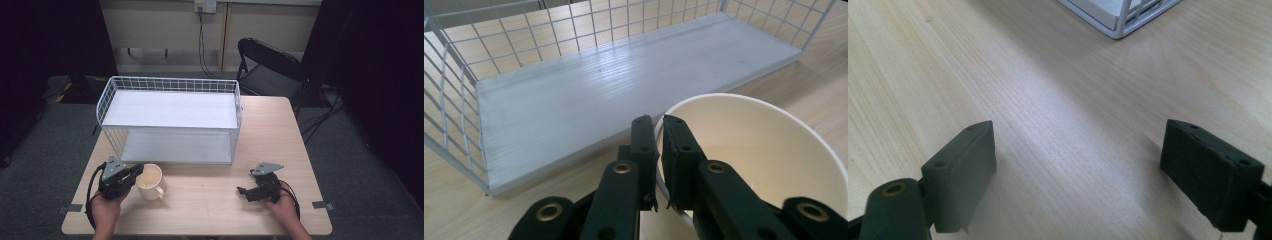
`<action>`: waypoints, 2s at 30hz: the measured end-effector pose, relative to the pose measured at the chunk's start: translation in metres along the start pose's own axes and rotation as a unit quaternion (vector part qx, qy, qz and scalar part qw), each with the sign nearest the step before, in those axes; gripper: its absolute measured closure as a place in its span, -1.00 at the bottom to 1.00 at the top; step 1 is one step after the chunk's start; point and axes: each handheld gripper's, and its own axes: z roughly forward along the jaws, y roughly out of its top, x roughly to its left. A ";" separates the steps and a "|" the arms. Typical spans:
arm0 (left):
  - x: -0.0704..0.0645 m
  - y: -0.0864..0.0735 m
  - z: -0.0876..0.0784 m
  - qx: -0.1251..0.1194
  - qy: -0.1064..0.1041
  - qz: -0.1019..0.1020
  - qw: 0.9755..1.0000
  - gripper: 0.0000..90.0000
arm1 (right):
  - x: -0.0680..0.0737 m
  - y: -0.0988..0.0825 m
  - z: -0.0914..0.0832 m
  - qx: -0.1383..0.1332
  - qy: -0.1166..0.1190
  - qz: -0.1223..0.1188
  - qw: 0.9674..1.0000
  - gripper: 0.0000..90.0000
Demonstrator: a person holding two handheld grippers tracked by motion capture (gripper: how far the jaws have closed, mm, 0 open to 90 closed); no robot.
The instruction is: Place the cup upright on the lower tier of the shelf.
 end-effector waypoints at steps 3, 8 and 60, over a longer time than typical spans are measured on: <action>-0.001 0.002 -0.001 -0.001 0.004 0.002 1.000 0.88 | 0.000 0.000 0.000 0.000 0.000 0.000 1.000 -0.69; -0.001 0.003 -0.001 0.001 0.010 -0.008 1.000 0.89 | 0.000 0.000 0.000 0.000 0.000 0.000 1.000 -0.69; -0.003 0.000 0.007 0.001 0.017 -0.049 0.999 0.81 | 0.000 0.000 0.000 0.000 0.001 0.000 1.000 -0.69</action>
